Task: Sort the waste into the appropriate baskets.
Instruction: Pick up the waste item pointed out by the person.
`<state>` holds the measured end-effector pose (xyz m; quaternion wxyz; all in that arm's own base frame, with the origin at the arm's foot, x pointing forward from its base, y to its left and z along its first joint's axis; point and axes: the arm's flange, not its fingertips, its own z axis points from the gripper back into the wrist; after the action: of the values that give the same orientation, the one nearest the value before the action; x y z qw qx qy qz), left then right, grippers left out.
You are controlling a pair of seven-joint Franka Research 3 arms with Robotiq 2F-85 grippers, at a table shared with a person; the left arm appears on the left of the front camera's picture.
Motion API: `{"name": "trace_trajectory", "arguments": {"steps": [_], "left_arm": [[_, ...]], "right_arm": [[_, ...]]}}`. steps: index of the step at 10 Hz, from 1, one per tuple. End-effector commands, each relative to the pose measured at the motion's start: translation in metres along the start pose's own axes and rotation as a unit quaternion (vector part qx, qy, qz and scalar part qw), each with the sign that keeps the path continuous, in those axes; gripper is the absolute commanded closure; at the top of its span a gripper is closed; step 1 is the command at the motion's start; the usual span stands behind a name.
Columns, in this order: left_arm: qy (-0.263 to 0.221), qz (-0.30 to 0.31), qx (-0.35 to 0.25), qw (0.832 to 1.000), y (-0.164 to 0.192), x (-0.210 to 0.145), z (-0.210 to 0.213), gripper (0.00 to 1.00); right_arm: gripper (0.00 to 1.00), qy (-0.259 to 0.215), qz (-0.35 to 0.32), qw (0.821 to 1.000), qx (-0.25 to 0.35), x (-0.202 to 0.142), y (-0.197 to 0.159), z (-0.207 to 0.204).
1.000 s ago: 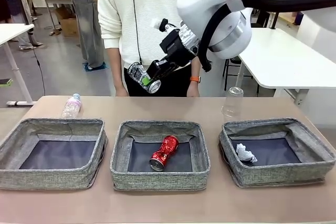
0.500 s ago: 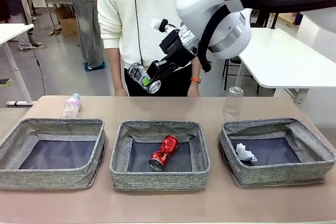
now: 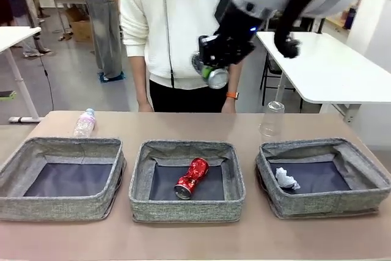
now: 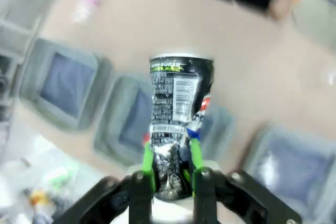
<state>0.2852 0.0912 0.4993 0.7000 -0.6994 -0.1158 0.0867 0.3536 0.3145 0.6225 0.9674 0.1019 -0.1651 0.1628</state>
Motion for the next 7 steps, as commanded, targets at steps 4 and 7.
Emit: {"name": "trace_trajectory", "arguments": {"steps": [4, 7], "left_arm": [[0.0, 0.005, 0.004, 1.0, -0.001, -0.001, 0.002, 0.0], [0.0, 0.005, 0.004, 1.0, -0.001, -0.001, 0.002, 0.0]], "right_arm": [[0.7, 0.079, -0.06, 0.995, -0.021, 0.002, 0.115, 0.113], [0.7, 0.059, -0.067, 0.994, -0.058, 0.008, 0.121, 0.143]]}}
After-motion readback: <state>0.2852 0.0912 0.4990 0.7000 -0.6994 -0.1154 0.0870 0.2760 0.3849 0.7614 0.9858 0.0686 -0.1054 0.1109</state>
